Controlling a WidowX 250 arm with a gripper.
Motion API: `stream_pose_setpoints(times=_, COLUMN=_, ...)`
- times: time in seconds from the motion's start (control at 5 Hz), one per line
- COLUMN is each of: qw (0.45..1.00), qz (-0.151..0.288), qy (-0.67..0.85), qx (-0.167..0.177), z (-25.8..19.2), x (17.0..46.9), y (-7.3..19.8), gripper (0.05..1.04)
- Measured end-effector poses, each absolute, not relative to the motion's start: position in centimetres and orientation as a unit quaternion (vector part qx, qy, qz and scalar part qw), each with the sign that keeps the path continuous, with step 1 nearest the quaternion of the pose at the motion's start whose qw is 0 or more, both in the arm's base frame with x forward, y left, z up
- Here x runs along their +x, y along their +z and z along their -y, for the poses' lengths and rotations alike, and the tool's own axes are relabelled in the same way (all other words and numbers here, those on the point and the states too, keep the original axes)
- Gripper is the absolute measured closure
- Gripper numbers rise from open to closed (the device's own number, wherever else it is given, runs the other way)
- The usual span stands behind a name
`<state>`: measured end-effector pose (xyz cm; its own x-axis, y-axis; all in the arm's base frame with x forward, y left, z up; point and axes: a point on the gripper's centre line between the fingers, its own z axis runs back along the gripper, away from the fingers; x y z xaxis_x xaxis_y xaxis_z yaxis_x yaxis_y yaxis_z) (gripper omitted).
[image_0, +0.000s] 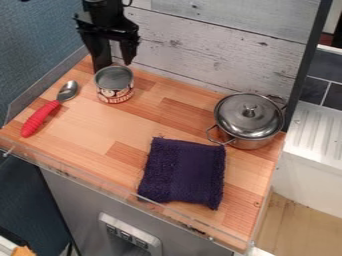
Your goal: Moved the can to the left bottom side of the table
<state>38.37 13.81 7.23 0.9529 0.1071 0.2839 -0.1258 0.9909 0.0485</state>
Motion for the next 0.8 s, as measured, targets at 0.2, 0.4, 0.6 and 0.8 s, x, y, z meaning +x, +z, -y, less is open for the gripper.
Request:
stream_pose_setpoints(times=0.2, qw=0.986, qz=0.149, qy=0.064, qx=0.042, z=-14.2, x=40.0, y=6.5, gripper=0.083)
stream_pose_setpoints(times=0.4, qw=0.984, qz=0.157, qy=0.072, qx=0.043, z=-14.8, x=41.3, y=5.4, gripper=0.083)
stream_pose_setpoints(times=0.6, qw=0.984, qz=0.158, qy=0.076, qx=0.043, z=-15.1, x=42.0, y=4.4, gripper=0.083)
stream_pose_setpoints(times=0.8, qw=0.983, qz=0.16, qy=0.08, qx=0.044, z=-15.3, x=42.5, y=4.0, gripper=0.083)
